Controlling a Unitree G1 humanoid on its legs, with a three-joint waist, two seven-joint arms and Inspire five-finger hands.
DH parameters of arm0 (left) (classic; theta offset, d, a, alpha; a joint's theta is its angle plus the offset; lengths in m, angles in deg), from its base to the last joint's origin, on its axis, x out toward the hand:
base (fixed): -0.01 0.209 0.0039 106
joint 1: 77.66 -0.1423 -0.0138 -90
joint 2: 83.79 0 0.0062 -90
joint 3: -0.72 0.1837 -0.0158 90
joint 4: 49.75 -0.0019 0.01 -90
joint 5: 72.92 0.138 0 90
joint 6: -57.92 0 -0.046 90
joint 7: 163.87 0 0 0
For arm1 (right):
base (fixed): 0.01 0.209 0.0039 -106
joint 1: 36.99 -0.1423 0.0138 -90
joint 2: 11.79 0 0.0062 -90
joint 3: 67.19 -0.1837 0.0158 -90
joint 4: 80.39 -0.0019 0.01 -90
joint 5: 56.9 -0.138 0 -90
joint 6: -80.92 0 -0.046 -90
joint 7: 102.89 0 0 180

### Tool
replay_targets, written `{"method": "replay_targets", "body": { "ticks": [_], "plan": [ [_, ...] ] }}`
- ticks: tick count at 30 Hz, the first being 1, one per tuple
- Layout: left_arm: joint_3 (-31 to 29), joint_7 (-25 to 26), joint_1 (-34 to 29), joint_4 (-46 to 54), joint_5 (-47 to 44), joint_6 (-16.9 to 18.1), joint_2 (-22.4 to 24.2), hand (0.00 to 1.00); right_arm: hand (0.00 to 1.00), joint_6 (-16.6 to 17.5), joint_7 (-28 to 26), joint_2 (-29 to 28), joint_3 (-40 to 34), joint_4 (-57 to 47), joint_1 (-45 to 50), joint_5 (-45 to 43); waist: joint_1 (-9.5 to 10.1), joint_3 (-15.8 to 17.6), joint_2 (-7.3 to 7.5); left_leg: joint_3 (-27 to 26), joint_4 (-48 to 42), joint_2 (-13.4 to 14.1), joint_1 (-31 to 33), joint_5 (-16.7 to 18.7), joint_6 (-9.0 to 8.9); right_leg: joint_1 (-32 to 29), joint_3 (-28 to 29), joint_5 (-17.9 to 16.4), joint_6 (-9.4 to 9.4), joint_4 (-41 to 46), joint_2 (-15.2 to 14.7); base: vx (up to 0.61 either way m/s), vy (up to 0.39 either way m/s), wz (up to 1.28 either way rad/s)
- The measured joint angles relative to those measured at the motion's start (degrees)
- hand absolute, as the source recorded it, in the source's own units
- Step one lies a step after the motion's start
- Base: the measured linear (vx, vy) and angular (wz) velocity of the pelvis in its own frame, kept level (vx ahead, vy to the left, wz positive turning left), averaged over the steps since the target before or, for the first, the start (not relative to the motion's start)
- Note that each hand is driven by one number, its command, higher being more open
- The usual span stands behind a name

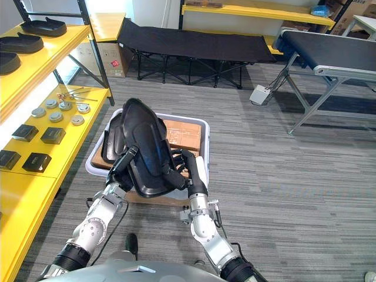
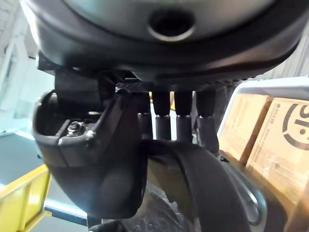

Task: Walk over and take three plastic housings, then place them on the shelf

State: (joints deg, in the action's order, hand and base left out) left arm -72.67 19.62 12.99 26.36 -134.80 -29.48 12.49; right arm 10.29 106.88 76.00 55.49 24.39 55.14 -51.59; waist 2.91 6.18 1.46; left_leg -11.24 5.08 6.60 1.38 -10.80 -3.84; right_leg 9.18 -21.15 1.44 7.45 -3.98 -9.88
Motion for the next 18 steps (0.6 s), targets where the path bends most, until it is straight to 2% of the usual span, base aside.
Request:
{"method": "replay_targets", "body": {
  "ticks": [6,11,12,18],
  "plan": [
    [0.09,-7.37,1.08,-2.52,-5.34,-0.2,-2.21,0.0,0.0,0.1,1.97,0.06,1.18,-2.19,0.03,0.05,-0.07,-0.13,-0.5,-0.04,-0.07,-0.03,0.01,0.14,-0.17,-0.08,0.04,-0.01,-0.01,0.01,-0.06,0.0,0.0,0.0],
    [0.26,-9.08,1.23,-2.52,-5.54,-0.19,-2.87,0.0,0.0,1.08,2.5,0.99,1.81,-2.35,0.03,0.09,-0.06,-0.12,-1.17,-0.05,-0.14,-0.11,0.07,0.15,-0.16,-0.13,0.03,-0.02,-0.01,0.05,-0.15,0.0,0.0,0.0],
    [0.41,-9.08,1.23,-2.52,-5.57,-0.19,-2.87,0.0,1.0,1.16,2.5,1.28,1.84,-2.35,0.03,0.09,-0.07,-0.14,-1.36,-0.05,-0.13,-0.11,0.11,0.15,-0.16,-0.15,0.02,-0.02,-0.01,0.06,-0.15,0.0,0.0,0.0],
    [1.71,-9.09,1.24,-2.52,-7.31,-0.17,-3.86,0.0,1.0,3.36,2.18,2.0,4.04,-2.4,0.04,1.04,-0.35,-0.17,-2.16,-0.06,-0.13,-0.07,0.14,0.2,-0.2,-0.21,0.07,-0.09,-0.06,0.12,-0.14,0.0,0.0,0.0]
  ]
}}
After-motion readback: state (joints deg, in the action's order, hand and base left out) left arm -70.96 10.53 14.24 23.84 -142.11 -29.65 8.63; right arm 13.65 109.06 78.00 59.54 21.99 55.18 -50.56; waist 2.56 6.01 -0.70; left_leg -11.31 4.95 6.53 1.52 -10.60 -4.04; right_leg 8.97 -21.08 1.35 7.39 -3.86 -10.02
